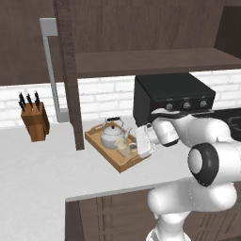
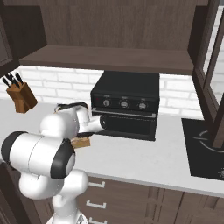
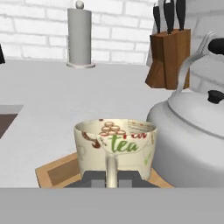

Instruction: Pick the kettle from the counter and place it on the tray. Then pick the mug from the cabinet and place it on the tray. Then close the cabinet doors.

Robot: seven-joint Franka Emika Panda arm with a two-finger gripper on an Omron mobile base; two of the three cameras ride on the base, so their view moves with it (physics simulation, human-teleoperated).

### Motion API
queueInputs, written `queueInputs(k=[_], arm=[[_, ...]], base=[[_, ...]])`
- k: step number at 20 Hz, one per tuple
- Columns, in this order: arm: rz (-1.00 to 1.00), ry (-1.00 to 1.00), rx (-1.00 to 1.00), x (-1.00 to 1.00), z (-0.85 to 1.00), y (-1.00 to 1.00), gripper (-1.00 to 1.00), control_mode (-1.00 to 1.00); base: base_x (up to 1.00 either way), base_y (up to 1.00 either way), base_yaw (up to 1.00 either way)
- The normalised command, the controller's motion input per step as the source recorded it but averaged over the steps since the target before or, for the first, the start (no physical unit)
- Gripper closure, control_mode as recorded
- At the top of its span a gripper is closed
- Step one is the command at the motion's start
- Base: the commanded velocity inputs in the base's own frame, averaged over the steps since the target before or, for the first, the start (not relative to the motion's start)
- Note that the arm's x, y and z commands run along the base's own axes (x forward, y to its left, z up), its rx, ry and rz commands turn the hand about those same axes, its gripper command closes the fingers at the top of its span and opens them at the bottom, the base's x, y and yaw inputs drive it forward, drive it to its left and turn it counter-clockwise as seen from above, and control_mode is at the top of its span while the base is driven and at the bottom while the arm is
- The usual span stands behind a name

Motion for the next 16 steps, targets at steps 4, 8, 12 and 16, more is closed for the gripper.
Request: queueInputs(k=[4, 8, 12, 16], arm=[[0.03, 0.06, 0.02, 0.1, -0.22, 0.0, 1.0, -1.0], [0.03, 0.04, 0.02, 0.09, -0.22, 0.0, 1.0, -1.0], [0.02, 0.03, 0.02, 0.11, -0.2, 0.0, 1.0, -1.0], [0.03, 0.0, 0.02, 0.02, -0.19, 0.0, 1.0, -1.0]], base=[[0.0, 0.0, 0.0], [0.0, 0.0, 0.0], [0.0, 0.0, 0.0], [0.0, 0.0, 0.0]])
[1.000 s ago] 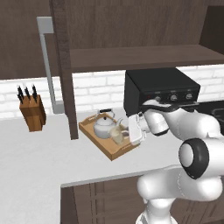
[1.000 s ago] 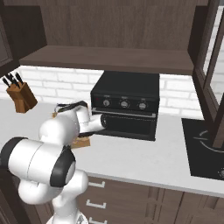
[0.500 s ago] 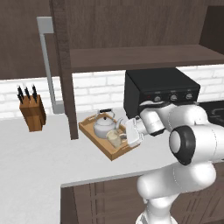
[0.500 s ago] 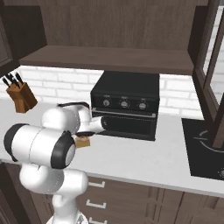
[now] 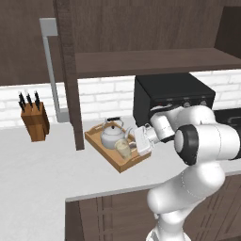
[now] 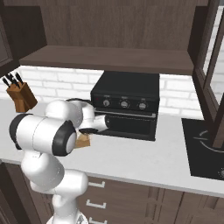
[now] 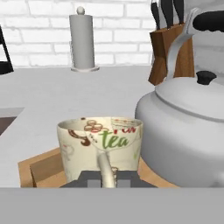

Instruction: Pick the kettle from the counter and place it on the tray. Then pick the mug from the cabinet and place it on the tray. Then close the cabinet doors.

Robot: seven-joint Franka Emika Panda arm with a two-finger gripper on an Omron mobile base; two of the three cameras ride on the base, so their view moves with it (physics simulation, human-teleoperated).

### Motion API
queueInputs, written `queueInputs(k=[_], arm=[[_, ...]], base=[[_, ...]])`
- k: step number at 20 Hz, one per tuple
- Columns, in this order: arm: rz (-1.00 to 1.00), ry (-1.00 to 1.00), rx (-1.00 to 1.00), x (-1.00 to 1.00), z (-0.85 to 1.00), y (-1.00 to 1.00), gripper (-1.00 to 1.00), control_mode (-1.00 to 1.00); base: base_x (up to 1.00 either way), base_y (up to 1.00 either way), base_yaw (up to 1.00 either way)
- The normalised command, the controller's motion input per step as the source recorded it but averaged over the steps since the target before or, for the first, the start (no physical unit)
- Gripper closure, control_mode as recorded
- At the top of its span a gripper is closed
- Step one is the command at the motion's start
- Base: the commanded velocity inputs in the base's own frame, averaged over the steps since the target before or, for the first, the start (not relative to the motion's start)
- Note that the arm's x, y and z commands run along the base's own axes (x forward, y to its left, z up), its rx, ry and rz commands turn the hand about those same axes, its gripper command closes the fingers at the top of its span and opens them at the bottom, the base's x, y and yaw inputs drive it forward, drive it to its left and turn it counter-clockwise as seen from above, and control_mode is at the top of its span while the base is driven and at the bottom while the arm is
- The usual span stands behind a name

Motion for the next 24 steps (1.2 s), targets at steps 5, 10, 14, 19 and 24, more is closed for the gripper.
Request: queueInputs(k=[5, 10, 14, 19, 24], arm=[[0.01, 0.0, 0.0, 0.0, -0.14, 0.0, -1.0, -1.0], [0.0, 0.0, 0.05, 0.0, -0.05, -0.1, -1.0, -1.0], [0.0, 0.0, 0.08, 0.0, 0.0, -0.1, -1.0, -1.0], [0.0, 0.0, 0.07, 0.0, 0.0, -0.09, -1.0, -1.0], [0.0, 0.0, 0.06, 0.0, 0.0, -0.2, -1.0, -1.0]], base=[[0.0, 0.0, 0.0], [0.0, 0.0, 0.0], [0.0, 0.0, 0.0], [0.0, 0.0, 0.0], [0.0, 0.0, 0.0]])
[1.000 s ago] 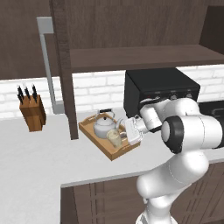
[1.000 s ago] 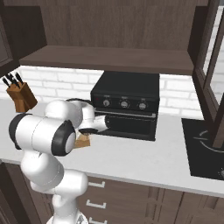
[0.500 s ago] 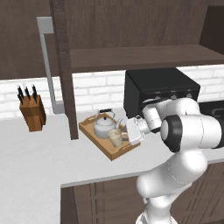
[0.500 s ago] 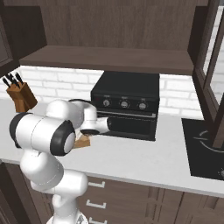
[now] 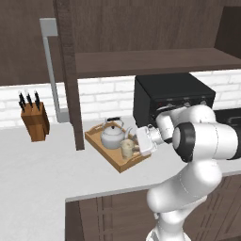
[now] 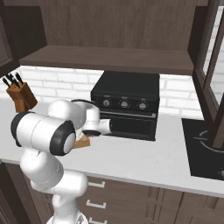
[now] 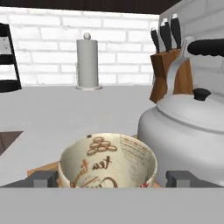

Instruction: Pick the kettle from the counter and place it on the tray. Then pick the mug from the cabinet and place it on the tray. Then close the cabinet doors.

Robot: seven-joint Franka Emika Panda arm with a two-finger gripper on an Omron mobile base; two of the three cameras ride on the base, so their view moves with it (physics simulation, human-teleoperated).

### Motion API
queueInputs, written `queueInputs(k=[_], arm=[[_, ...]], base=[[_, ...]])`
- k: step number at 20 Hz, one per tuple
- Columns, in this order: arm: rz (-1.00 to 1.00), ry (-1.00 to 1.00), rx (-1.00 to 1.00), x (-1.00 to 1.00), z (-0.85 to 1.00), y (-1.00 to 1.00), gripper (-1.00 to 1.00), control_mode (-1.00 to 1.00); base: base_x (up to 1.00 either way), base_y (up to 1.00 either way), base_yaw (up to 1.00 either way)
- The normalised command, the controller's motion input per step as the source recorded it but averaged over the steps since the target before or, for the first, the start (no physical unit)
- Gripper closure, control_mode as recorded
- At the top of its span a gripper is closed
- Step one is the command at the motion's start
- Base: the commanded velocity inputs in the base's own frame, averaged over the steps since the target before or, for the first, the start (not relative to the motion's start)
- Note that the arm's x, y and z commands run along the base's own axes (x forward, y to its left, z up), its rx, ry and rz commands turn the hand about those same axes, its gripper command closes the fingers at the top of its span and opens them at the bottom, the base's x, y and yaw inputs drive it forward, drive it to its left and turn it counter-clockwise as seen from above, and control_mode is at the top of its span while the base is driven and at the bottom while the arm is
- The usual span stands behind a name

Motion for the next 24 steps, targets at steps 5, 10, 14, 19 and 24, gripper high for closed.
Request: queueInputs(k=[5, 10, 14, 19, 24], arm=[[0.0, 0.0, 0.05, -0.09, 0.15, -0.21, -1.0, -1.0], [-0.02, 0.0, 0.05, -0.23, 0.31, -0.18, -1.0, -1.0], [-0.07, -0.03, 0.04, -0.46, 0.46, -0.15, -1.0, -1.0], [-0.13, -0.11, 0.01, -0.57, 0.79, -0.02, -1.0, -1.0], [-0.17, -0.13, 0.0, -0.54, 0.92, -0.04, -1.0, -1.0]], base=[[0.0, 0.0, 0.0], [0.0, 0.0, 0.0], [0.0, 0.0, 0.0], [0.0, 0.0, 0.0], [0.0, 0.0, 0.0]])
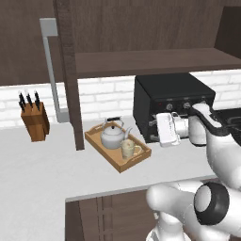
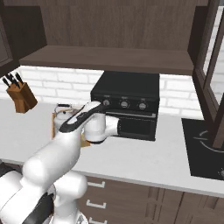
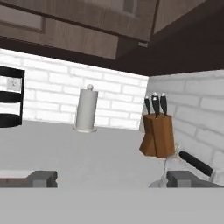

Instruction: Pick the kettle from the counter and place it on the tray. Then pick the mug from the cabinet and place it on the tray. Then close the cabinet doors.

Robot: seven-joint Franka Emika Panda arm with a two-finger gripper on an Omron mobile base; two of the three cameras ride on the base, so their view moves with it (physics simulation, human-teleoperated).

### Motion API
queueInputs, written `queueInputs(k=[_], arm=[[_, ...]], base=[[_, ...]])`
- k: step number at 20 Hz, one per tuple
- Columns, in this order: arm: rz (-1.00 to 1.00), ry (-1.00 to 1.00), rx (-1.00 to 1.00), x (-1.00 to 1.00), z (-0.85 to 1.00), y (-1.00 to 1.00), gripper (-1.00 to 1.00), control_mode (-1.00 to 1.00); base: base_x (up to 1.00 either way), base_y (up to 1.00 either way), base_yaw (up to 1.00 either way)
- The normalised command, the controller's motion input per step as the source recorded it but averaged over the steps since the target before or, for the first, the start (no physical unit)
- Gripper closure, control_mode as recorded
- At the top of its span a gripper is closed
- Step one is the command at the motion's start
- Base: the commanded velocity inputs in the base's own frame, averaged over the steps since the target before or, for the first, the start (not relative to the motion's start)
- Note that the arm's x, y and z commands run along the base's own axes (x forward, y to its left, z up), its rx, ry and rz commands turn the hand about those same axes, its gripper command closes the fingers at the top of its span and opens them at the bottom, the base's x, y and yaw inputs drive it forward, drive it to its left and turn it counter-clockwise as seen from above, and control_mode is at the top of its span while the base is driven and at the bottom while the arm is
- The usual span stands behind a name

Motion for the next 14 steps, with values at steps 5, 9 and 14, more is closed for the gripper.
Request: queueInputs(k=[5, 9, 14], arm=[[-0.18, -0.09, 0.0, -0.41, 0.88, -0.16, -1.0, -1.0], [-0.21, -0.05, 0.0, -0.41, 0.64, -0.31, -1.0, -1.0], [-0.23, -0.01, 0.0, -0.43, 0.49, -0.42, -1.0, -1.0]], base=[[0.0, 0.0, 0.0], [0.0, 0.0, 0.0], [0.0, 0.0, 0.0]])
